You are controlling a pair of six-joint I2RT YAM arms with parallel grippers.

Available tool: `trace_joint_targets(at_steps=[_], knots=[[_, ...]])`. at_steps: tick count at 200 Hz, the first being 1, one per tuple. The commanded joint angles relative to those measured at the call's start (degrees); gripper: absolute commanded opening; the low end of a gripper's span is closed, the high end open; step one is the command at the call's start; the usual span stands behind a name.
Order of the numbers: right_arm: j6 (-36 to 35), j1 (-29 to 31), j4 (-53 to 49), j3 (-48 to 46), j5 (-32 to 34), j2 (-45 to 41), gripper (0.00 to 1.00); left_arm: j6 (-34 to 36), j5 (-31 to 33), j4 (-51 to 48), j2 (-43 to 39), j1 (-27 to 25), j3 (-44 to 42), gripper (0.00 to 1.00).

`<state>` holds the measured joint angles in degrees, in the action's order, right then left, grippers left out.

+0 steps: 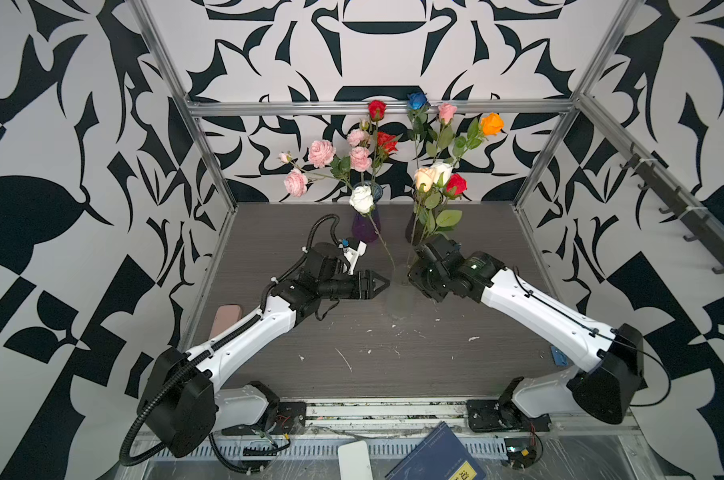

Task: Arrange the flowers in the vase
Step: 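Carry the clear vase with the right gripper away from the left gripper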

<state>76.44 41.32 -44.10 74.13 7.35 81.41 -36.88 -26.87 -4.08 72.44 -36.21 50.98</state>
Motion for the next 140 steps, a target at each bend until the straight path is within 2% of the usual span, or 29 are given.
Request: trace_joint_targets(at_steps=[1, 39, 58, 80, 98, 140], knots=[[0.52, -0.11, -4.04, 2.79, 1.7, 0.68, 0.26, -0.38, -0.9, 0.65, -0.81, 0.53, -1.08, 0.64], [0.47, -0.1, -4.92, 3.34, 2.0, 1.45, 0.24, -0.29, -1.1, 0.46, -1.47, 0.89, -1.55, 0.64], [-0.1, -0.11, -5.64, 3.89, 2.83, 1.31, 0.17, -0.23, -1.19, 0.22, -1.95, 1.24, -1.85, 0.64], [-1.61, -0.14, -6.9, 5.21, 3.18, 0.91, 0.14, -0.12, -1.33, -0.05, -2.56, 1.64, -2.15, 0.64], [-3.14, -0.26, -8.36, 6.76, 6.36, 0.73, 0.13, -0.07, -1.39, -0.4, -2.9, 1.84, -2.2, 0.64], [-7.69, -1.41, -13.27, 10.13, 9.63, 0.26, 0.03, -0.06, -1.39, -1.01, -3.62, 1.99, -2.2, 0.64]])
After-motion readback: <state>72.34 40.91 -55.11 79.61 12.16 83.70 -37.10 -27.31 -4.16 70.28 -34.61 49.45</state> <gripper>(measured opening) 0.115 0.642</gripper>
